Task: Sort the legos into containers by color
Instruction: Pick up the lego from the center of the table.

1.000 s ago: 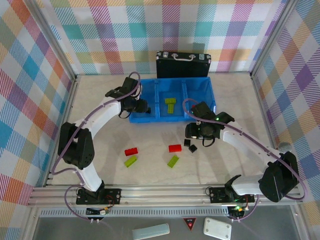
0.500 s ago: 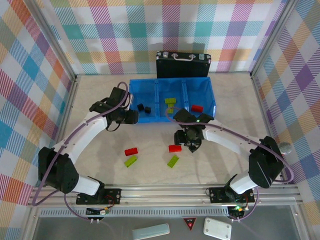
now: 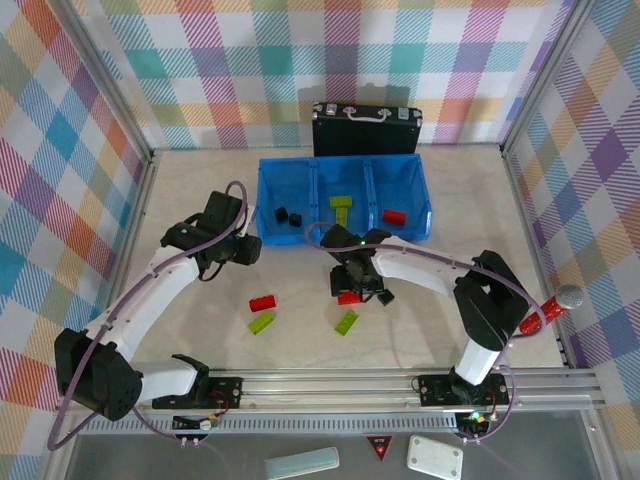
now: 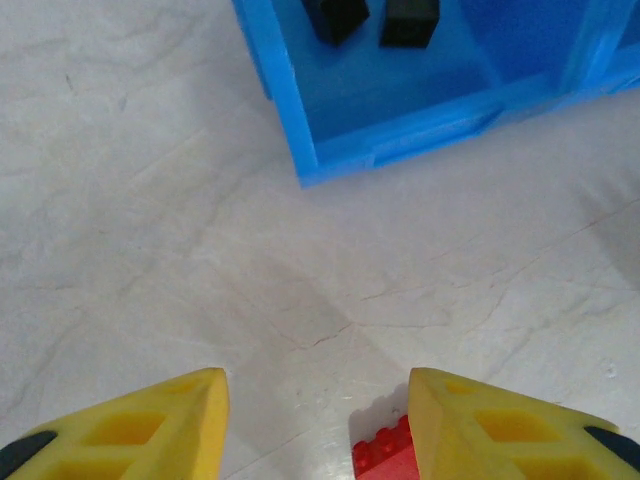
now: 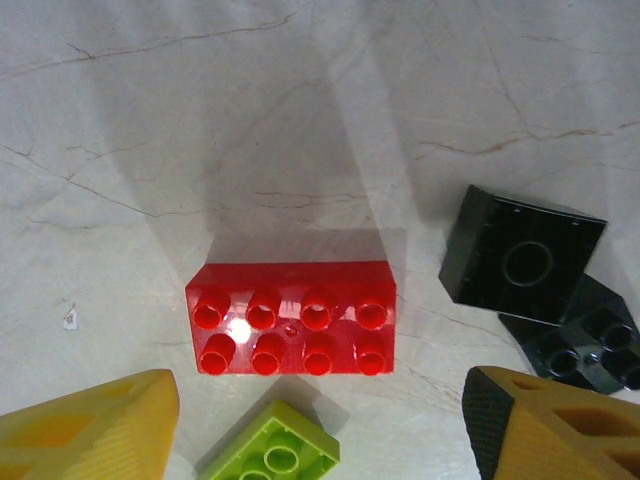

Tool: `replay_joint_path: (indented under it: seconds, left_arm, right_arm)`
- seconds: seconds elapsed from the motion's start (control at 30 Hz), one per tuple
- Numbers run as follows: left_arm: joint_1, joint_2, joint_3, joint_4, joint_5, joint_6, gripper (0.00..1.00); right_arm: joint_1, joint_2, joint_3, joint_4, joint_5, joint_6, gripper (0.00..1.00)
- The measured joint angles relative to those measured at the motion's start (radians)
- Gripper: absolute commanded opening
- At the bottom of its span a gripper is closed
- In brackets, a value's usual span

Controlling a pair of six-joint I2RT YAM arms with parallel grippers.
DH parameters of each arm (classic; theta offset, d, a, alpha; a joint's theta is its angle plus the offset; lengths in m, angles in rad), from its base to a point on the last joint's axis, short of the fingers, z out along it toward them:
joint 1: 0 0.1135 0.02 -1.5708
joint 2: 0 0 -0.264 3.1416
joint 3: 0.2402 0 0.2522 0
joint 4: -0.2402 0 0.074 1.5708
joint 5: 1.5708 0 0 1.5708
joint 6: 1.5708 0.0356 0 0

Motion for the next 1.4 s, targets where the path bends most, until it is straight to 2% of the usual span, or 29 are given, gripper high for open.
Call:
replay_joint_path:
  seconds: [0.47, 0.83, 1.4]
  left_arm:
    - [0.012, -0.01, -0.009, 0.031, -0.039, 0.015, 0.51]
    - [0.013, -0.01, -0.009, 0.031, -0.039, 0.016, 0.51]
    - [0.019, -0.01, -0.01, 0.031, -0.039, 0.016, 0.51]
  right_arm:
    - [0.022, 0.092, 0.003, 0.058, 0.0, 0.074, 0.78]
    - [0.032, 0.097, 0.003, 0.076, 0.001, 0.107, 0.71]
    - [0.032, 0.097, 0.004, 0.074, 0.011, 0.108, 0.66]
